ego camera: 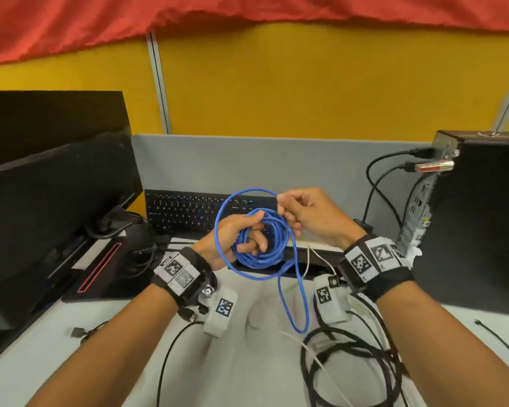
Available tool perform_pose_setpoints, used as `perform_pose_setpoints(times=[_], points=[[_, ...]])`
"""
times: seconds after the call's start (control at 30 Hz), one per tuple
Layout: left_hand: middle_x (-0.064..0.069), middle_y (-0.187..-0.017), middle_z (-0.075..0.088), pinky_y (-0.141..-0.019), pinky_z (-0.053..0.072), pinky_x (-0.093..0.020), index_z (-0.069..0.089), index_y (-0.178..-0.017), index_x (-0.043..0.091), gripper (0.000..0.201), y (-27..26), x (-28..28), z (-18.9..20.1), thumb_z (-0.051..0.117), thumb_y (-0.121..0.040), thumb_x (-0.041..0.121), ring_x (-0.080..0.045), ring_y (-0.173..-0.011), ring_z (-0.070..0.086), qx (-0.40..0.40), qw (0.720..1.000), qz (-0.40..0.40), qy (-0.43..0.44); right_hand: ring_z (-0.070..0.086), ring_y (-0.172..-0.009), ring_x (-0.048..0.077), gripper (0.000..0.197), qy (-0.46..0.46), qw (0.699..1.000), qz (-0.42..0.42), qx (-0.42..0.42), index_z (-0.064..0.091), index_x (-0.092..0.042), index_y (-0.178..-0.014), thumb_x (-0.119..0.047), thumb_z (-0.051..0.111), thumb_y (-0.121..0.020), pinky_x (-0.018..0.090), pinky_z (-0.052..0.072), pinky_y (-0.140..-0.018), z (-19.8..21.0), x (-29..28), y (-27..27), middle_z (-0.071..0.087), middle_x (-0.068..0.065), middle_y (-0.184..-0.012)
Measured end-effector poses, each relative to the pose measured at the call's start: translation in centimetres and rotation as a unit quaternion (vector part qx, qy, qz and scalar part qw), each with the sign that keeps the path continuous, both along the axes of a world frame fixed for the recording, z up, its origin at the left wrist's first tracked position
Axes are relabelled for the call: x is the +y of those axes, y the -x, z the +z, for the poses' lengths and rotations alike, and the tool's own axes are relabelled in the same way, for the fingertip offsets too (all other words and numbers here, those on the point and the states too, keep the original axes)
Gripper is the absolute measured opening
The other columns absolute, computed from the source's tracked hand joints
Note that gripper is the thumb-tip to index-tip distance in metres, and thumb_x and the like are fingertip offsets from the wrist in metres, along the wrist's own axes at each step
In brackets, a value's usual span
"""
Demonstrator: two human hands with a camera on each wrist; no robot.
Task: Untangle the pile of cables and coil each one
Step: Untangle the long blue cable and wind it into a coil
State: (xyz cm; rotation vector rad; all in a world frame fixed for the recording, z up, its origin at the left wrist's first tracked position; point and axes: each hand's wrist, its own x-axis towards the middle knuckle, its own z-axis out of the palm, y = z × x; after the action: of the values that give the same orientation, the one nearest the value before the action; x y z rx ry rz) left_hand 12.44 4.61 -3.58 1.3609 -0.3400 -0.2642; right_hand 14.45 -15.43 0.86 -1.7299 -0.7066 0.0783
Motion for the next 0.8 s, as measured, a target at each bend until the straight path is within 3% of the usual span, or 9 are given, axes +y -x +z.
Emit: perform_pose_setpoints(times=[0.17,0.33,0.43,0.57,0.63,0.7,0.8], points=[[-0.004,-0.045,0.053,-0.051,0.047,-0.025,0.054,-0.065,0.015,0.037,1.2,-0.2,0.5,0.055,-0.095,0.037,-0.010,-0.032,0.040,0.093,0.980,-0.062,0.163,0.043,-0.043,0.011,0.037,-0.040,0.986,-0.163,-0.012,0.065,-0.009,-0.076,-0.026,0.051,-0.107,0.025,0.042,-0.043,-1.2,-1.9,-1.7,0.049,-0.003,-0.052],[0.003,-0.037,0.036,-0.052,0.045,-0.024,0.052,-0.068,0.016,0.037,2.0,0.4,0.1,0.056,-0.095,0.041,-0.010,-0.036,0.033,0.081,0.977,-0.084,0.177,0.041,-0.036,0.010,0.039,-0.109,0.940,-0.320,0.043,0.061,-0.009,-0.075,-0.024,0.047,-0.108,0.023,0.036,-0.037,-1.6,-4.4,-3.1,0.051,0.003,-0.053],[0.000,-0.045,0.047,-0.055,0.046,-0.025,0.050,-0.070,0.016,0.040,1.5,0.2,-0.1,0.053,-0.097,0.046,-0.009,-0.037,0.033,0.054,0.988,-0.001,0.145,0.043,-0.037,0.015,0.038,-0.079,0.946,-0.313,0.045,0.063,-0.008,-0.079,-0.026,0.047,-0.108,0.025,0.038,-0.038,-2.1,-4.5,-2.8,0.055,0.001,-0.049],[-0.003,-0.058,0.053,-0.057,0.046,-0.027,0.058,-0.078,0.012,0.053,0.7,-0.6,-1.0,0.068,-0.080,0.064,-0.012,-0.043,0.036,-0.012,0.991,0.128,0.041,0.044,-0.036,0.016,0.037,-0.052,0.962,-0.267,0.038,0.062,-0.007,-0.082,-0.028,0.047,-0.108,0.025,0.038,-0.037,-2.7,-2.6,-1.5,0.058,0.002,-0.048],[-0.003,-0.059,0.058,-0.052,0.047,-0.024,0.066,-0.086,0.009,0.036,0.2,-0.8,-1.7,0.078,-0.082,0.043,-0.012,-0.045,0.046,-0.055,0.978,0.201,-0.025,0.045,-0.036,0.017,0.037,-0.038,0.966,-0.256,0.031,0.063,-0.007,-0.081,-0.027,0.047,-0.108,0.025,0.038,-0.036,-2.9,-1.7,-0.9,0.060,0.005,-0.049],[-0.004,-0.059,0.064,-0.048,0.047,-0.022,0.068,-0.087,0.007,0.007,-0.2,-0.7,-2.1,0.074,-0.087,0.011,-0.011,-0.046,0.055,-0.079,0.954,0.275,-0.088,0.045,-0.035,0.016,0.038,-0.043,0.963,-0.264,0.040,0.062,-0.007,-0.080,-0.026,0.046,-0.108,0.024,0.039,-0.036,-3.0,-1.4,-0.9,0.061,0.006,-0.050],[-0.009,-0.060,0.067,-0.048,0.047,-0.023,0.067,-0.085,0.004,0.011,-0.3,0.7,-2.0,0.061,-0.085,-0.005,-0.014,-0.049,0.059,-0.078,0.941,0.307,-0.119,0.046,-0.036,0.015,0.038,-0.080,0.944,-0.310,0.078,0.061,-0.007,-0.079,-0.025,0.045,-0.109,0.023,0.039,-0.037,-2.5,-2.2,-1.6,0.059,0.006,-0.052]])
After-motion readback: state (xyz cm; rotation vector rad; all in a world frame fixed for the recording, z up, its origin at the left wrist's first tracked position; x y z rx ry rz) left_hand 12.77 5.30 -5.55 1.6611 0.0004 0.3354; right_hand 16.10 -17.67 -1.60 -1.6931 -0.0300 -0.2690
